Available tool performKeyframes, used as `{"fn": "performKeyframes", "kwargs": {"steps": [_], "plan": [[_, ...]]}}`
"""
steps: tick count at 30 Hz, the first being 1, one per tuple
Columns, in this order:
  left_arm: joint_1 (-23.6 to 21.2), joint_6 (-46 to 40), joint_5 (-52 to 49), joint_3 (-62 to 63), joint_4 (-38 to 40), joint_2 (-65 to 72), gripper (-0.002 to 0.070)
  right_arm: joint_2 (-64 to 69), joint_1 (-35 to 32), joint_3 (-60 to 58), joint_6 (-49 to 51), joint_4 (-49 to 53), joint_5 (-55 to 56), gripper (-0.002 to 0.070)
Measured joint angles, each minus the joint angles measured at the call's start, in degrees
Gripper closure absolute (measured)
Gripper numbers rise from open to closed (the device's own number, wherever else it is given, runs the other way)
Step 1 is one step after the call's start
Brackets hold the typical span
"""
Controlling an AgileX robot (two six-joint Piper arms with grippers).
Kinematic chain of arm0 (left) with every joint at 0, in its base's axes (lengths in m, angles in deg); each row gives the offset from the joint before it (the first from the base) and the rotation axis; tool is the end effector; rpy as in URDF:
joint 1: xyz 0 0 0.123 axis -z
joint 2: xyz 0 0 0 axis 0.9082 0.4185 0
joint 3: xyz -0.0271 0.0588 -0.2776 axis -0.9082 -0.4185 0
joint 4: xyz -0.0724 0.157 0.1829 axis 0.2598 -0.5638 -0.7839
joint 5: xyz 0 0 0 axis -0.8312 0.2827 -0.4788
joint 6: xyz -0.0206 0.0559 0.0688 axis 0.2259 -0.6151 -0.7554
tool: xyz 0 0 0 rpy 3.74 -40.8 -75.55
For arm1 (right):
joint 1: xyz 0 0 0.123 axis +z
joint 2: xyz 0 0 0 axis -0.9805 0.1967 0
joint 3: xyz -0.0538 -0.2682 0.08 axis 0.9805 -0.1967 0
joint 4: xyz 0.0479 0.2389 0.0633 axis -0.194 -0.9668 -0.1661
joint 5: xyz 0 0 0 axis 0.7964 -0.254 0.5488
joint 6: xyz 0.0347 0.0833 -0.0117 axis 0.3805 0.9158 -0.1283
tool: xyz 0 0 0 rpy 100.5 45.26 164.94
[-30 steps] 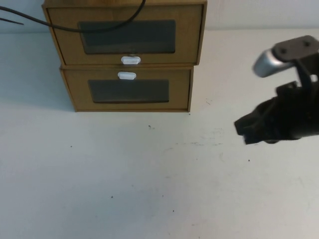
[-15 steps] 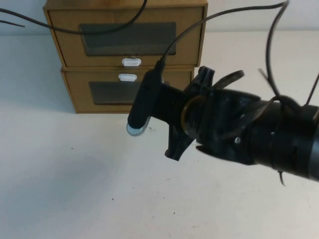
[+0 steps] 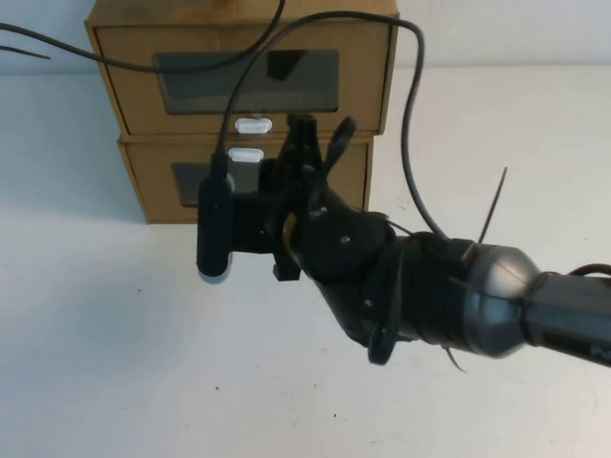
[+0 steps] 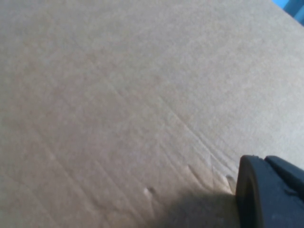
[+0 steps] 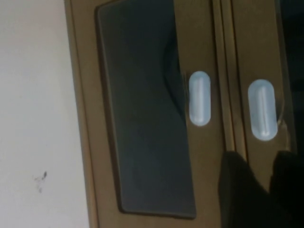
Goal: Open the shoe box
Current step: 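Pull the top drawer of the cardboard box fully open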
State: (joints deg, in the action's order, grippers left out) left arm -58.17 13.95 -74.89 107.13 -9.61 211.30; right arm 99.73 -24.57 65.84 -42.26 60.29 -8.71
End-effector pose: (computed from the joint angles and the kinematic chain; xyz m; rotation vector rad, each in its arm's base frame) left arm 0.4623 -0.1143 0.4021 0.7135 2.0814 -0.7016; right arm 0.2917 0.3277 0.2659 -1.4161 1.3328 -0.5500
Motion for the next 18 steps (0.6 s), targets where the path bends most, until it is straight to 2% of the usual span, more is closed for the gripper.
{"fn": "performKeyframes", "kwargs": {"steps": [5,18], "plan": [[0.0,0.7,0.0,0.0,0.0,0.0,0.068,3.2,-0.2,4.2,0.3,0.5,0.1,0.048],[0.0,4.6,0.1,0.0,-0.5,0.0,0.068,8.3,-3.5,14.6,3.3,0.8,0.3,0.0467]]}}
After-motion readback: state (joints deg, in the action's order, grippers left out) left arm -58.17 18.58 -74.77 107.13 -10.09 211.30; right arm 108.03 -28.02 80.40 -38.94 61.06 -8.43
